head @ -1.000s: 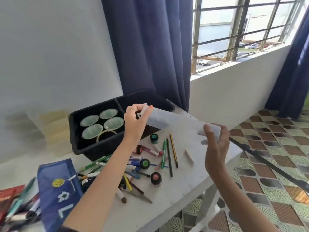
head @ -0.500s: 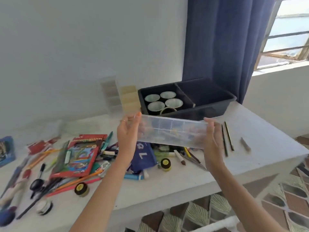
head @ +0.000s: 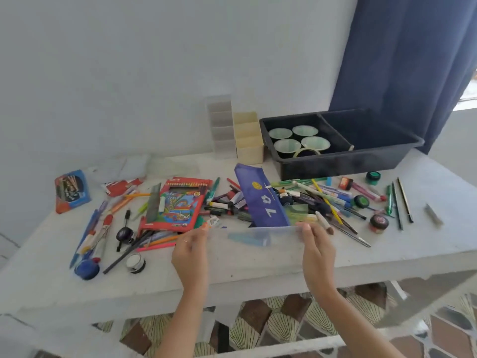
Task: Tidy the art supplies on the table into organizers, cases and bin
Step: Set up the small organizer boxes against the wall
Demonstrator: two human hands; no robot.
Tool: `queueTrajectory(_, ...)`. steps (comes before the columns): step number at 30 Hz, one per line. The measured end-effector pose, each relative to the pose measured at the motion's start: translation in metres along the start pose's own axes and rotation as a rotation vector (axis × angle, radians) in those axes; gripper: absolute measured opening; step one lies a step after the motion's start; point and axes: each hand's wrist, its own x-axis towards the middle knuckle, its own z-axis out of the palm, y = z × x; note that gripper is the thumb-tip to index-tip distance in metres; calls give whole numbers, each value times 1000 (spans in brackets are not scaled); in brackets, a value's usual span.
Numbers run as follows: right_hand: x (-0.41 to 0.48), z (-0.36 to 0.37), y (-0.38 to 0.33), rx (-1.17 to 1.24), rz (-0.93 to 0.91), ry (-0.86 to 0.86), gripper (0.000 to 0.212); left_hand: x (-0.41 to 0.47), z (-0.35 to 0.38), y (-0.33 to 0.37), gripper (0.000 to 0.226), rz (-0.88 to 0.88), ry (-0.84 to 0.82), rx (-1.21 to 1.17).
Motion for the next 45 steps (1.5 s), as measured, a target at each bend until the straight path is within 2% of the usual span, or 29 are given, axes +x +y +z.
queueTrajectory(6,-16,5,16,17,90,-24,22,-6,-16,-18,24,-29,47,26)
queueTrajectory(9,-18,6,21,-35,96,-29,23,-14,-19,-22,16,-28,78,34)
queueTrajectory(13,-17,7,30,-148,63,-22,27,-17,-22,-29,27,15,87,101)
queueTrajectory(21,-6,23,32,-337,-34,-16,25,-1,-22,-26,23,22,87,222)
queueTrajectory(29,1,39,33,-438,-107,-18,26,11,-29,-28,21,20,80,193)
queueTrajectory(35,6,48,33,-509,-189,17,26,23,-27,-29,29,67,36,143)
queueTrajectory(40,8,55,31,-522,-154,62,25,32,-27,-31,16,100,5,148)
queueTrajectory(45,8,58,26,-559,-152,109,22,41,-25,-33,14,111,-25,172)
